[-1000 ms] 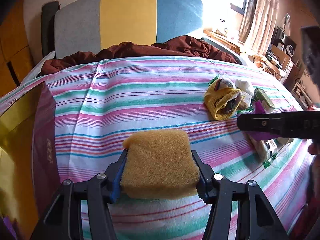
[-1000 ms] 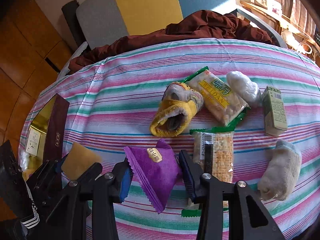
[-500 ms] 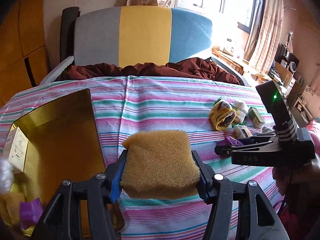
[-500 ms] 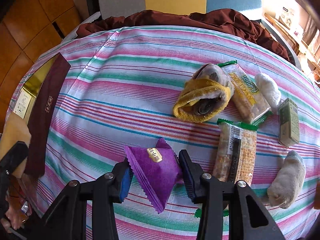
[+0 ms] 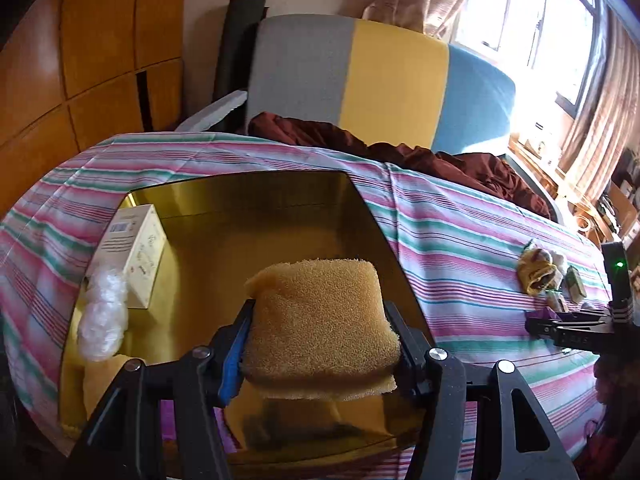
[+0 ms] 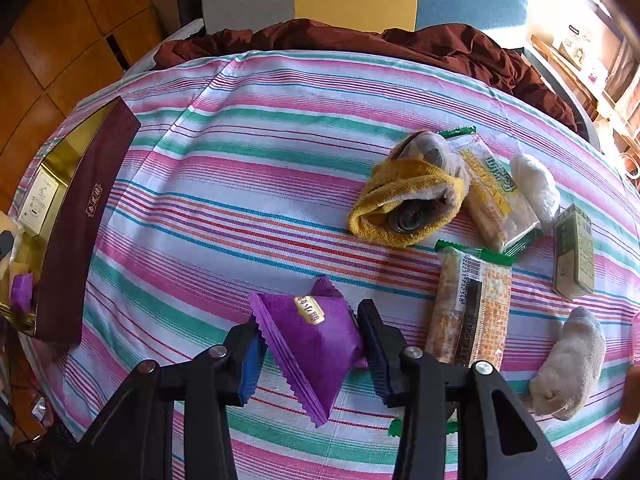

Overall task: Organize objects
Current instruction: 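Carry the sponge over the gold tray and release it with the left gripper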

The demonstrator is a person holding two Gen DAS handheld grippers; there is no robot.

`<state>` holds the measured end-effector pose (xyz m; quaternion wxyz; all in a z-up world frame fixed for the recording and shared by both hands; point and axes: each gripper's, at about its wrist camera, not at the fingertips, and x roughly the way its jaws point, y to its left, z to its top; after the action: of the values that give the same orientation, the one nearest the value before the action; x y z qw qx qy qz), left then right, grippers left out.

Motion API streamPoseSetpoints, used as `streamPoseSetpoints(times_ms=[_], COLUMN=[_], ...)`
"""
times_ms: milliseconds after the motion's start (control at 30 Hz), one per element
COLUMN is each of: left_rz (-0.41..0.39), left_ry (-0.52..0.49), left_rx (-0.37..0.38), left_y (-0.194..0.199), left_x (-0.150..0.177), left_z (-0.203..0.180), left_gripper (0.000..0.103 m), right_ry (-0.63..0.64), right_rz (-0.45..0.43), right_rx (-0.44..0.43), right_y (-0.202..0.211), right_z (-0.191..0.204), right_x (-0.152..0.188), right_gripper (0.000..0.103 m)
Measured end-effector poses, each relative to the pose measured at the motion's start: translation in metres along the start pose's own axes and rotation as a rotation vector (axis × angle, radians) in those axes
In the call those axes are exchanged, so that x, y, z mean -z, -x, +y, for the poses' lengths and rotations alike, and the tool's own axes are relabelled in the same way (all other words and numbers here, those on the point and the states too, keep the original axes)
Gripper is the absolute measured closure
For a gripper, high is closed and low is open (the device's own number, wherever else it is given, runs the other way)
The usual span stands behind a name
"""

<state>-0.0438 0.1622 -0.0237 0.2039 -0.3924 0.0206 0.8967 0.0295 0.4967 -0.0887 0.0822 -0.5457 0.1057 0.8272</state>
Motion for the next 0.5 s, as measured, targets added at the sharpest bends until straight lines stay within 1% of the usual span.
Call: streamPoseSetpoints(times_ms=[167, 300, 500], left_rz=[-0.009, -0.009, 0.013], left_ry=[0.009, 0.041, 0.047], left_rx=[-0.074, -0.108, -0.152], left_y=[0.004, 0.004, -0.008], left_x=[0.006, 0.002, -0.002], left_z=[0.03, 0.055, 0.075], left_gripper=[0.043, 0.043, 0.042], right_ry=[0.012, 0.031, 0.039], right_rz=[0.002, 0.007, 0.005], right_rx=[0.014, 0.037, 0.046], right_y=[-0.003, -0.007, -0.008], right_z=[0.005, 0.01, 0.012], right_x=[-0.001, -0.001, -0.002], right_gripper=[0.059, 0.06, 0.06])
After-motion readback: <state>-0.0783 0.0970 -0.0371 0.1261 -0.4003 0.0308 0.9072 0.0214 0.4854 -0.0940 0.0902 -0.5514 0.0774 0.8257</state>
